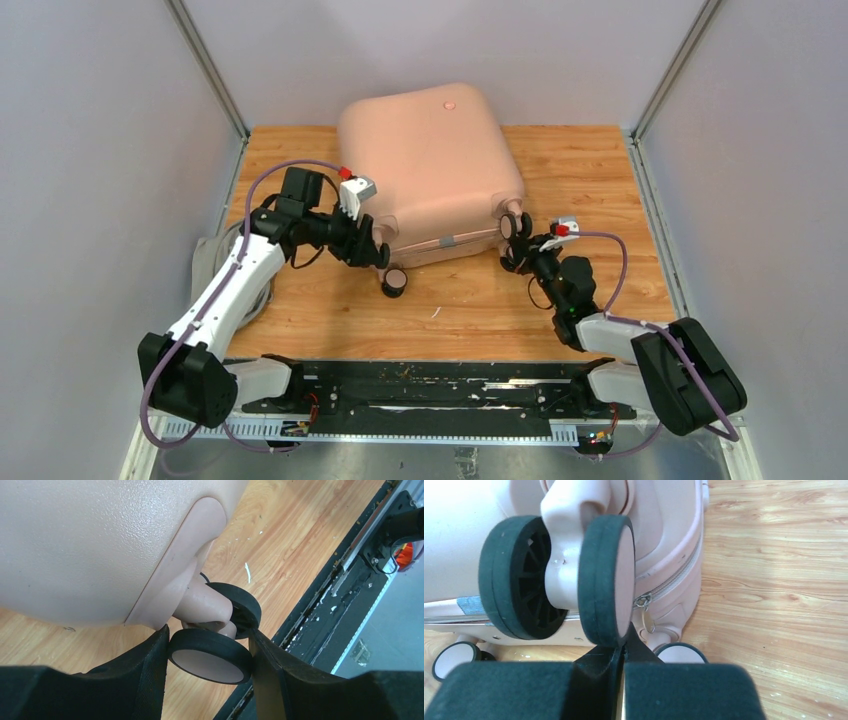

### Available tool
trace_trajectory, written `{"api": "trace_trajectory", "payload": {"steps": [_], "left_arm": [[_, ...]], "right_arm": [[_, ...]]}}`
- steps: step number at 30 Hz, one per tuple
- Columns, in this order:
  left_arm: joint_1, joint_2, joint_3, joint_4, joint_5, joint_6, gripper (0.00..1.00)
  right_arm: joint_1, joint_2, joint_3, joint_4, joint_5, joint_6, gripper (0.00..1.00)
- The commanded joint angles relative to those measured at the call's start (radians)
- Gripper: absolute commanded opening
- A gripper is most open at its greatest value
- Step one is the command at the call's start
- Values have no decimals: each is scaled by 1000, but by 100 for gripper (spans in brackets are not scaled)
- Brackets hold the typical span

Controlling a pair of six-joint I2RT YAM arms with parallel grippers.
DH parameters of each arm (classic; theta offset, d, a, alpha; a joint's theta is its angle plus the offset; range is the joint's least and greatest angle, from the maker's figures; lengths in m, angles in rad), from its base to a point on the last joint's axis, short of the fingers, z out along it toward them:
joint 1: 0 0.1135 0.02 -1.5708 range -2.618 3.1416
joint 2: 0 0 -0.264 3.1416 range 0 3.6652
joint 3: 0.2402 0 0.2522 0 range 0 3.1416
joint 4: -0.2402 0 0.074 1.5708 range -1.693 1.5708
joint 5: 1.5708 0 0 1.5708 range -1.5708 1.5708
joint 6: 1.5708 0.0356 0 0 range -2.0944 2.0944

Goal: Pack the luggage
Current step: Zip the luggage at the center of the board.

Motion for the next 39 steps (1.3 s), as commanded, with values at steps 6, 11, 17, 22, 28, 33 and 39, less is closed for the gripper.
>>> {"api": "trace_trajectory", "payload": {"steps": [6, 11, 17, 22, 28, 33, 39], "left_arm": [[3, -39, 112, 0, -16, 25, 0], [3, -29, 155, -2, 64, 3, 0], [3, -22, 150, -2, 99, -2, 0], [3, -12, 153, -1, 99, 1, 0], [4, 2, 169, -3, 99, 1, 0], [3, 14, 190, -17, 97, 10, 0], [3, 28, 212, -50, 90, 36, 0]], "right_arm": [[-15, -59, -90, 54, 114, 9, 0], [-25, -66, -105, 54, 117, 14, 0], [-64, -1, -49, 89, -48, 1, 23], [-65, 71, -7, 125, -171, -11, 51], [-67, 142, 0, 203, -136, -29, 45], [-74, 222, 19, 298, -109, -40, 19], [-96, 354, 31, 484, -91, -2, 18]]}}
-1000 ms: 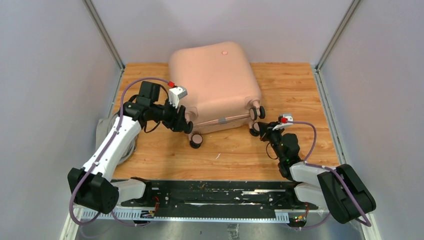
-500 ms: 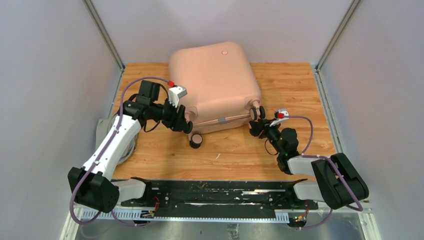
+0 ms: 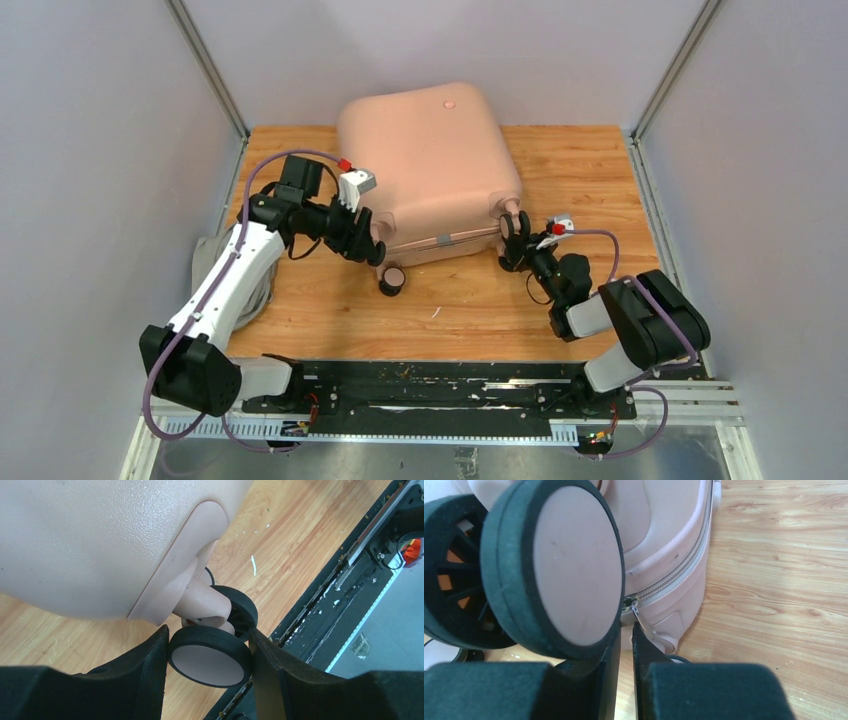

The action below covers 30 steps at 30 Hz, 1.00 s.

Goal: Pack the luggage
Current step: Zip the luggage at the center of the board.

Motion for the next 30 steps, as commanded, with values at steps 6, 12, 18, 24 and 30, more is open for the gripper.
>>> {"api": "trace_trajectory", "payload": {"steps": [6, 12, 18, 24, 30], "left_arm": [[1, -12, 94, 70, 122, 22, 0], [3, -15, 101, 64, 113, 31, 0], [8, -25, 106, 62, 114, 31, 0], [5, -15, 107, 66, 166, 16, 0], [-33, 30, 108, 76, 242, -29, 0]], "right_arm": [[-35, 107, 60, 176, -1, 28, 11], [-35, 54, 64, 177, -25, 21, 0], [-35, 52, 52, 177, -57, 46, 0], [30, 41, 44, 177, -50, 64, 0], [200, 54, 83, 177, 46, 44, 0]]}}
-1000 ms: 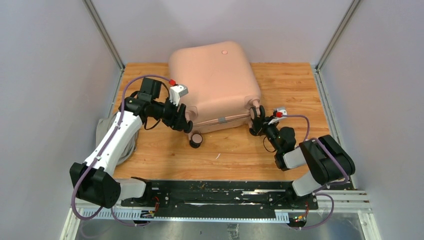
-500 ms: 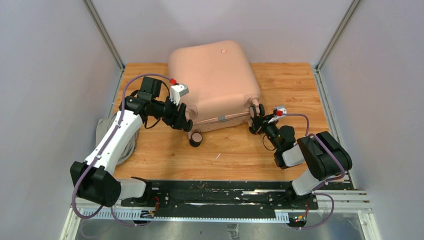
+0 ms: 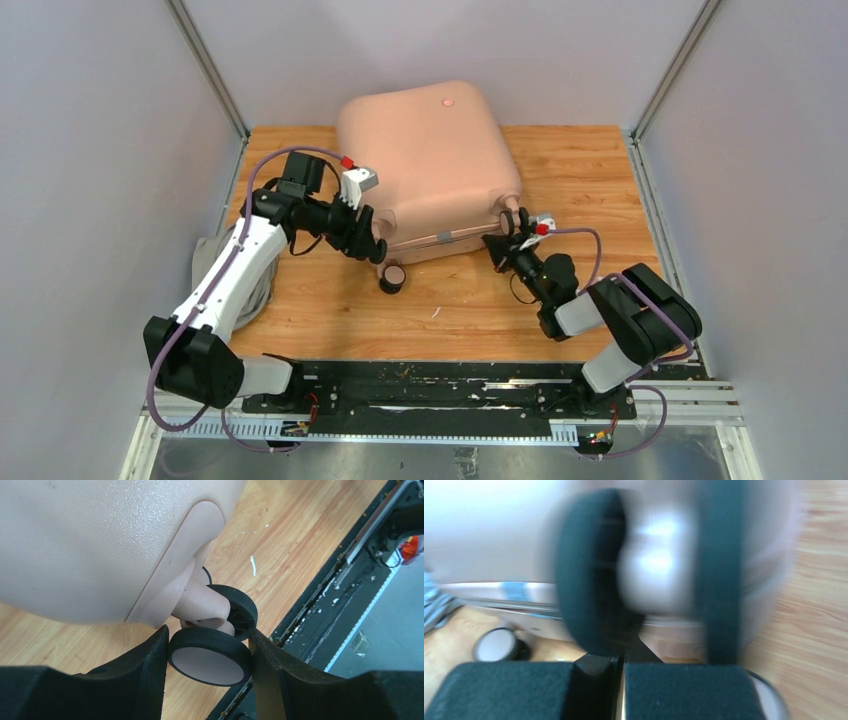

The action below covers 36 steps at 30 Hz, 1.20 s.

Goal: Pack the luggage
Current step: Zip the luggage at the center of the board.

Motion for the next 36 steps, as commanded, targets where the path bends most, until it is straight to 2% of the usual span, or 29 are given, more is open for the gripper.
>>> {"api": "trace_trajectory", "payload": {"steps": [1, 6, 9, 13, 16, 18, 19, 23, 26, 27, 30, 33, 35, 36], "left_arm": [[-49, -1, 85, 80, 242, -60, 0], [-79, 0, 101, 80, 266, -79, 0], [-80, -4, 112, 80, 243, -80, 0], [-43, -42, 147, 75, 210, -80, 0], [7, -61, 210, 67, 183, -59, 0], [36, -67, 261, 52, 154, -35, 0], [46, -67, 283, 42, 146, -24, 0], [69, -74, 302, -2, 121, 8, 0], [70, -84, 261, -35, 55, 40, 0], [69, -86, 248, -44, 25, 48, 5], [71, -94, 209, -74, -33, 74, 46], [69, -102, 212, -102, -49, 111, 80], [69, -99, 250, -129, -49, 146, 98], [67, -91, 283, -145, -45, 167, 100]], "right_arm": [[139, -16, 60, 91, 50, -11, 0], [275, 6, 109, 92, 95, -26, 0], [295, 43, 134, 91, 105, -23, 0], [257, -39, 43, 88, 306, -50, 1], [122, -140, -37, 4, 332, 55, 26], [46, -241, -82, -133, 339, 135, 53], [18, -314, -91, -240, 340, 171, 62], [-18, -682, -58, -805, 403, 215, 72], [-27, -841, -30, -1019, 473, 209, 74], [-35, -858, -24, -1060, 488, 213, 75], [-64, -820, 3, -1107, 476, 237, 75], [-81, -722, 28, -1082, 419, 234, 73], [-88, -666, 30, -1028, 363, 218, 72], [-94, -640, 25, -993, 339, 211, 72]]}}
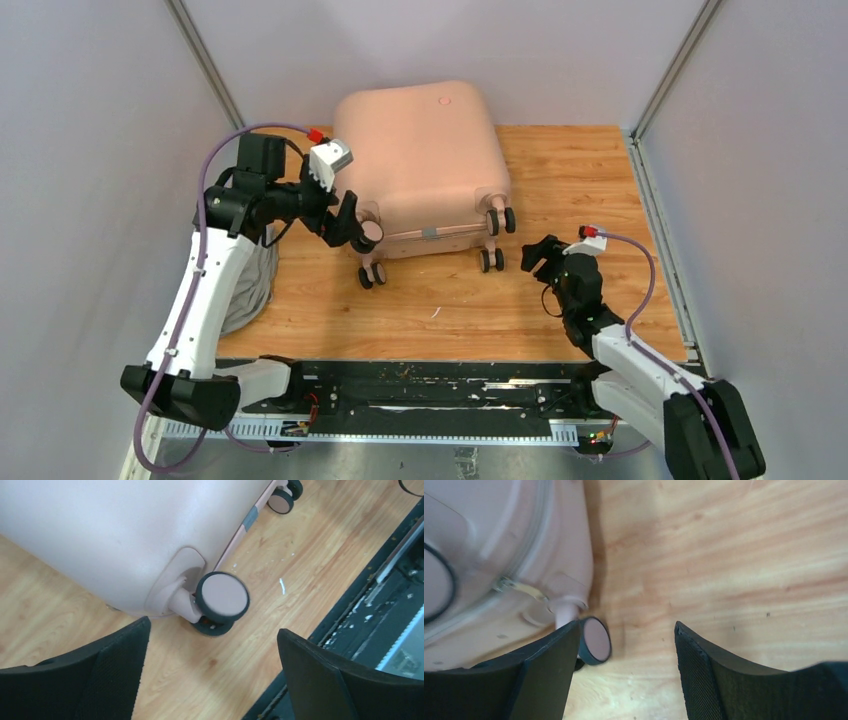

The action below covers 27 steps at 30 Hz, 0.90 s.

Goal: Pack the luggage
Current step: Zip the luggage at the center of the board.

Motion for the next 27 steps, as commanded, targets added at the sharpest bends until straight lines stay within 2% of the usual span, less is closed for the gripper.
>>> {"api": "trace_trajectory", "payload": {"steps": [1, 3, 5, 8, 12, 15, 17, 21, 27], "left_arm": [[-10, 4, 120, -60, 16, 99, 100], [-68, 40, 212, -103, -17, 174, 100], [-186, 90, 300, -144, -99, 279, 100], [-392, 200, 413, -202, -261, 487, 100], [-584, 369, 515, -221, -386, 823, 100], [-638, 502, 585, -219, -370, 1027, 100], [-657, 610, 678, -219, -325, 1087, 100], [-694, 789, 797, -219, -337, 1250, 100], [-714, 912, 853, -212, -368, 1458, 100]], "right_arm": [[-32, 97, 17, 41, -92, -6, 72], [-52, 146, 11, 112, -144, -14, 71], [-64, 184, 1, 195, -195, -39, 71], [-83, 243, 4, 291, -308, -72, 71], [-119, 342, 11, 402, -404, -67, 71], [-164, 385, -16, 478, -455, 3, 68], [-179, 374, -51, 515, -464, 25, 67], [-180, 308, -69, 433, -484, 6, 67], [-183, 294, -69, 406, -499, -30, 69]]}}
